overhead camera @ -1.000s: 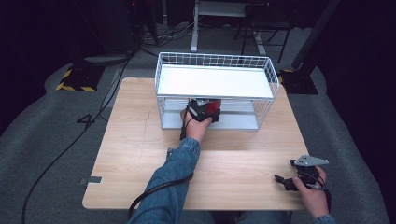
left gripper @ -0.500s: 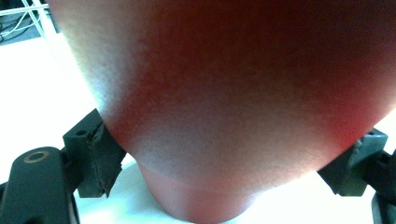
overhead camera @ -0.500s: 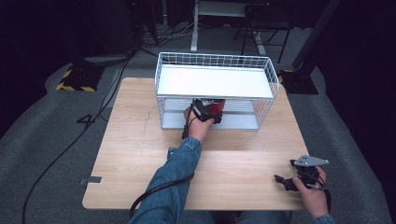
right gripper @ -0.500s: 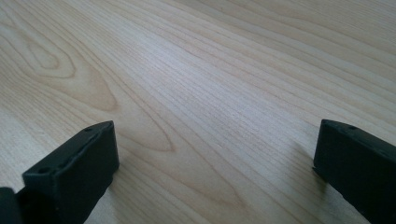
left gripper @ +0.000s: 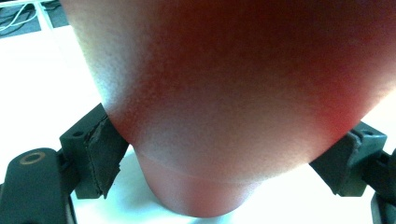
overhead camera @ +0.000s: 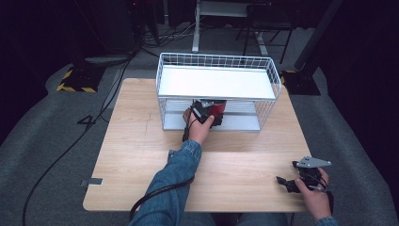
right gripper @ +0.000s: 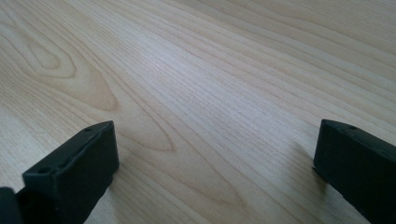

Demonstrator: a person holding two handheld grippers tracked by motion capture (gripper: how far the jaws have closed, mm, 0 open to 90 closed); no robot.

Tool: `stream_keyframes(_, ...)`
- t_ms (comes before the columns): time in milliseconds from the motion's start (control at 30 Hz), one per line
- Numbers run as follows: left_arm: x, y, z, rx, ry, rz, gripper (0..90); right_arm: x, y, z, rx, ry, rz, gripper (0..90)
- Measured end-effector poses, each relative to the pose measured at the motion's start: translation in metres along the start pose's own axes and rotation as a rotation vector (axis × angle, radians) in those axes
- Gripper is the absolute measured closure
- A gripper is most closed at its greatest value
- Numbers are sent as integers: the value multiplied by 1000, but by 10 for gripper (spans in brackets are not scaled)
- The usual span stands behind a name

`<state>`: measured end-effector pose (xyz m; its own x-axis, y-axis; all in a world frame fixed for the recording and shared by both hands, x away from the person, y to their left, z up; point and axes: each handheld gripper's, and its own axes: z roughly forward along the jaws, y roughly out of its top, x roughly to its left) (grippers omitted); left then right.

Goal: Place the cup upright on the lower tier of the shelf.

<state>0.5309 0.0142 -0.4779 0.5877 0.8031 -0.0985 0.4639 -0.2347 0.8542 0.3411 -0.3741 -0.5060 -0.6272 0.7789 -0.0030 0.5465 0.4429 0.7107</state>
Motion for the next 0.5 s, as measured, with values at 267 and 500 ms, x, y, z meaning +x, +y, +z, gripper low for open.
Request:
stream_keyframes(267,4,-8,-7,-23,-7,2,149,0,0,0,0,2,0,3)
stream_keyframes(500,5,-13,-15,-32,-28,5,155,0,1,1,-1,8,-6,3)
